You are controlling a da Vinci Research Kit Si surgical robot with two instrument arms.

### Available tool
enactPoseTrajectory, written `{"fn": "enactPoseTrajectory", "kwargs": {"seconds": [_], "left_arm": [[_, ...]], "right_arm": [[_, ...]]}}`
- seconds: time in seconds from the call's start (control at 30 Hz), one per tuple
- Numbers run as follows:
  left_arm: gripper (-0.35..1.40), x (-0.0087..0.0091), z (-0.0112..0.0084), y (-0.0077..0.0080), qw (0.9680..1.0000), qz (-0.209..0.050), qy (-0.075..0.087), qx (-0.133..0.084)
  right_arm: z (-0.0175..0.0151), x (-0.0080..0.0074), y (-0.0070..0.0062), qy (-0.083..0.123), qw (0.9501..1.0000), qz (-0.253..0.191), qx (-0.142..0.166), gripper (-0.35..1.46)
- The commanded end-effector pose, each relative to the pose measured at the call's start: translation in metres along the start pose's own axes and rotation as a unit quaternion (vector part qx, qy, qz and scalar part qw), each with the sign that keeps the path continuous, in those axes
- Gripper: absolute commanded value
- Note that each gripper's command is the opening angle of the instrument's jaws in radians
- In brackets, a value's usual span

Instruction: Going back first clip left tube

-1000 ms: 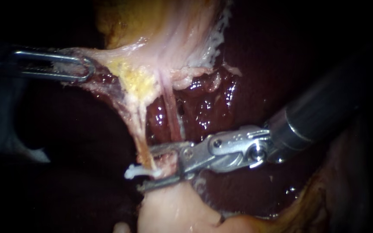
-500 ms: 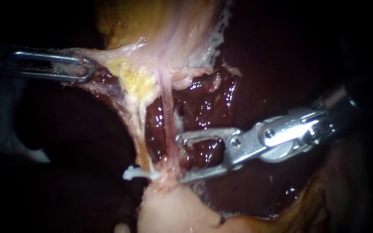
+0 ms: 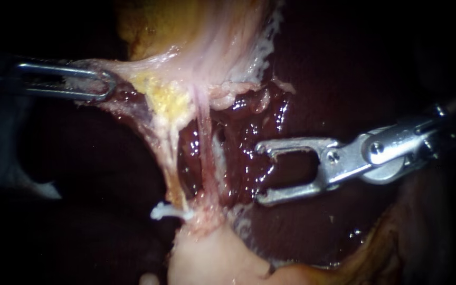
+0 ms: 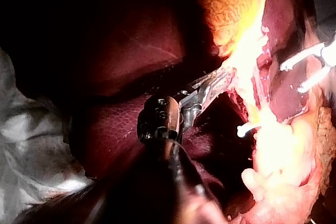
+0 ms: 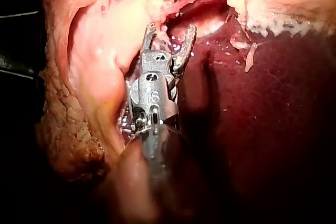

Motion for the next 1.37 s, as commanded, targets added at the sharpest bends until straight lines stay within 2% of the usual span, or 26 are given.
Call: {"fn": "enactPoseTrajectory", "kwargs": {"seconds": [0.03, 0.47, 0.7, 1.03, 1.37], "left_arm": [[-0.35, 0.0000, 0.0000, 0.0000, 1.0000, 0.000, 0.000, 0.000], [-0.35, -0.0003, 0.0007, -0.0003, 1.0000, 0.001, 0.002, 0.002], [-0.35, -0.0007, 0.0032, -0.0009, 0.9999, 0.003, 0.006, 0.007], [-0.35, -0.0015, 0.0073, -0.0022, 0.9999, 0.009, 0.006, 0.002], [-0.35, -0.0015, 0.0077, -0.0022, 0.9999, 0.012, 0.003, -0.002]], "right_arm": [[-0.0001, 0.0000, 0.0000, 0.000, 1.0000, 0.000, 0.000, 0.50], [-0.0017, -0.0004, 0.0006, 0.000, 1.0000, -0.005, -0.001, 0.50], [-0.0023, -0.0004, 0.0007, -0.001, 1.0000, -0.004, -0.002, 0.50], [-0.0024, -0.0004, 0.0007, 0.000, 1.0000, -0.004, -0.002, 0.50], [-0.0024, -0.0004, 0.0007, 0.000, 1.0000, -0.004, -0.002, 0.50]]}}
